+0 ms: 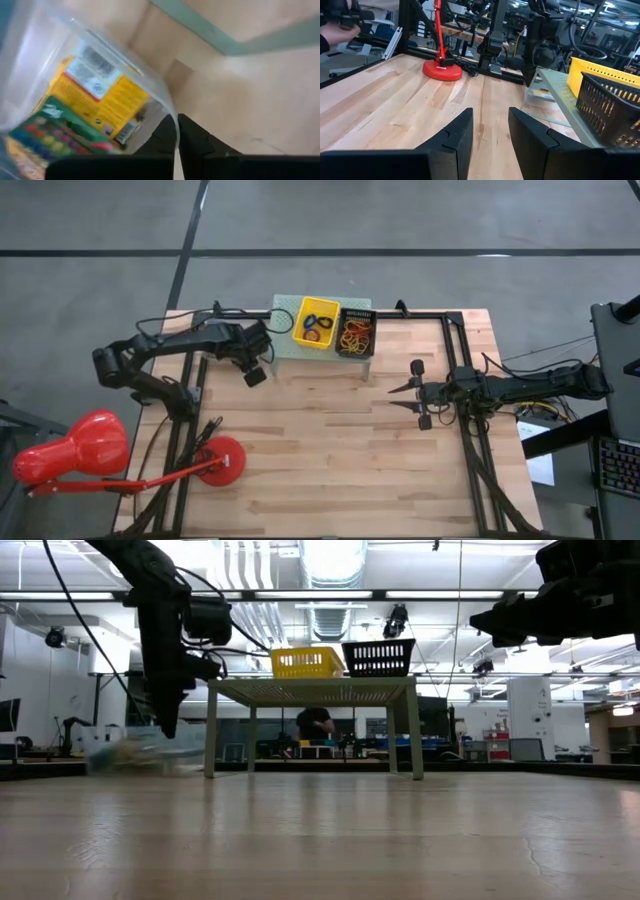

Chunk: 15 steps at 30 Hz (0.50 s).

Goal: Pick & Place Office Desk Supplies
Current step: Put the transparent bin on the shelf

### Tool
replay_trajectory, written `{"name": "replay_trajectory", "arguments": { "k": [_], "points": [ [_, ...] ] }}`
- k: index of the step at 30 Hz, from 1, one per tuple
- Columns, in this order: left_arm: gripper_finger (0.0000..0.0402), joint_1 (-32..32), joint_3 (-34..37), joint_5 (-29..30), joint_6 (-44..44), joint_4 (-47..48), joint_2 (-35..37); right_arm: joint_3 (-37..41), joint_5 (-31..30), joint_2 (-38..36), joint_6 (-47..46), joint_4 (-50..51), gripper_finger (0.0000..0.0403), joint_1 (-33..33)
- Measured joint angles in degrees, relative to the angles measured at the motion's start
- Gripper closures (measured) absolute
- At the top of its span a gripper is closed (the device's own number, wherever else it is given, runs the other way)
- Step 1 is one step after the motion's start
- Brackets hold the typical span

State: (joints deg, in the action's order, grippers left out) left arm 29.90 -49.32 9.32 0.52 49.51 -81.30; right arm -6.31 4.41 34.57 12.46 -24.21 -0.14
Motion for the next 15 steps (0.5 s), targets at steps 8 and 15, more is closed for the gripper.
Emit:
{"name": "replay_trajectory", "arguments": {
  "k": [8,15],
  "points": [
    [0.0392,-1.04,0.33,-6.26,1.91,5.13,4.07,0.00,0.00,0.02,-0.01,0.01,0.0282,-0.02],
    [0.0393,-5.67,0.33,-15.39,4.60,6.43,6.96,0.00,-0.01,0.00,0.00,0.00,0.0282,-0.01]
  ]
}}
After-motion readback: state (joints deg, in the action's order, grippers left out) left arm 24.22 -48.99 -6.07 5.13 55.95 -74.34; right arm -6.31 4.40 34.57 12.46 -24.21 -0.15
